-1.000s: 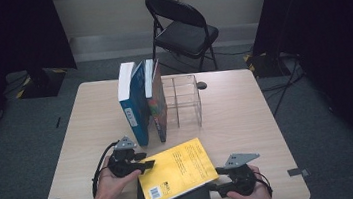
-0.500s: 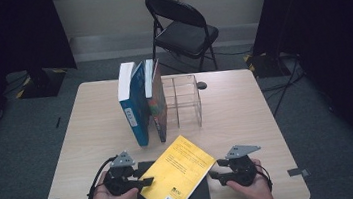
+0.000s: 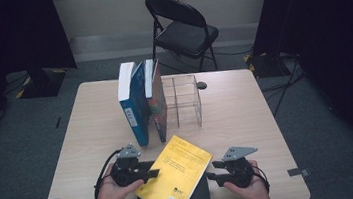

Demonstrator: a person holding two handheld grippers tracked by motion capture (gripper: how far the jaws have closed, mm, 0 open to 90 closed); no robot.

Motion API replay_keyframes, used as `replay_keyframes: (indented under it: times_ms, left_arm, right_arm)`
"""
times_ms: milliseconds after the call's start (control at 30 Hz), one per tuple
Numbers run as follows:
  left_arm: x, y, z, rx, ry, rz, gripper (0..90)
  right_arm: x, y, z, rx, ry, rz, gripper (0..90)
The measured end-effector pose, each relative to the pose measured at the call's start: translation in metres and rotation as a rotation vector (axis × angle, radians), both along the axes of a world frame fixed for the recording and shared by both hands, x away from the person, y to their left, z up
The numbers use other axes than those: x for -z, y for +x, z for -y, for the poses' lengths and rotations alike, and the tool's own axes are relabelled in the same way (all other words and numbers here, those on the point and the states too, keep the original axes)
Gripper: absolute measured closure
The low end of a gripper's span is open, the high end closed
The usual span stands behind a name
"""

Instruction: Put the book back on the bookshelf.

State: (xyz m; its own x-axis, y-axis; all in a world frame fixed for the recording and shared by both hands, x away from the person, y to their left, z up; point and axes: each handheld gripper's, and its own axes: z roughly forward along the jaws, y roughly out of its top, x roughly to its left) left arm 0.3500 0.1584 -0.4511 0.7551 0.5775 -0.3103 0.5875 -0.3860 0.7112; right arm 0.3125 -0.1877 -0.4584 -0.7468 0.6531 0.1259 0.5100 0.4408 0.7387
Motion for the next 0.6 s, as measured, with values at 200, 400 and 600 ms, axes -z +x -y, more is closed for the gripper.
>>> replay_keyframes:
  times_ms: [200,400,600]
  left_arm:
    - [0.000,-0.011,0.001,-0.003,0.005,0.001,56.6]
    - [0.000,-0.030,-0.005,0.020,0.001,-0.036,56.9]
    - [0.002,-0.040,-0.011,0.023,-0.030,-0.084,57.2]
  right_arm:
    - [0.000,-0.004,-0.007,-0.032,-0.007,0.003,54.4]
    - [-0.002,0.000,-0.006,-0.015,-0.013,0.022,56.9]
    - [-0.002,0.010,-0.010,-0.006,-0.022,0.024,56.6]
